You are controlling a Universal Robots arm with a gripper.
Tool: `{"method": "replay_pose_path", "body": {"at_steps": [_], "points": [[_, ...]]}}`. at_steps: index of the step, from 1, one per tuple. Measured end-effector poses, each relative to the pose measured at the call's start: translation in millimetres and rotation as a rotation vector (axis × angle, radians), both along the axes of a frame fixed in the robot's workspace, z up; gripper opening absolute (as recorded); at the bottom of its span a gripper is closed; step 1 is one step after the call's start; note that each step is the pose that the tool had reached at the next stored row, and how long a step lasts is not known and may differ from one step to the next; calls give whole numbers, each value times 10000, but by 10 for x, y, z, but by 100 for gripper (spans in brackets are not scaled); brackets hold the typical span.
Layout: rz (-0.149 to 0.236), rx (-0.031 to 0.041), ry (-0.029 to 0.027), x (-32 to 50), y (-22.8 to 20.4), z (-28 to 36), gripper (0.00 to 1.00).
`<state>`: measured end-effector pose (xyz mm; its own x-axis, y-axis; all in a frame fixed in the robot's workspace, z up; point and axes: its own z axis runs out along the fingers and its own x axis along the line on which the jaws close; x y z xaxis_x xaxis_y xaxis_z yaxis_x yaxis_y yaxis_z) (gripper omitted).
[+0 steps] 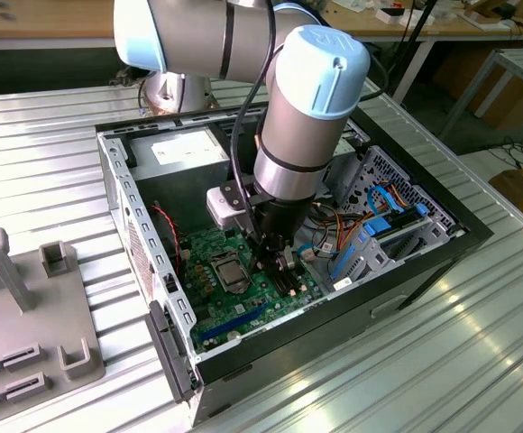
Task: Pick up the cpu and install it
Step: 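Install the first cpu locking lever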
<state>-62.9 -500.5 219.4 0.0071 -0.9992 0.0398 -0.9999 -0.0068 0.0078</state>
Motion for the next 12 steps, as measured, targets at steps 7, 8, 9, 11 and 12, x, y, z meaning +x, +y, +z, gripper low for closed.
{"method": "replay_pose_path", "body": {"at_steps": [7, 8, 9, 11, 12], "points": [[11, 3, -1, -12, 0, -18, 11], [16, 1, 0, -13, -2, -24, 11], [20, 0, 1, -13, -3, -31, 11], [43, 0, 1, -13, -8, -59, 11], [48, -1, 1, -12, -9, -64, 11]]}}
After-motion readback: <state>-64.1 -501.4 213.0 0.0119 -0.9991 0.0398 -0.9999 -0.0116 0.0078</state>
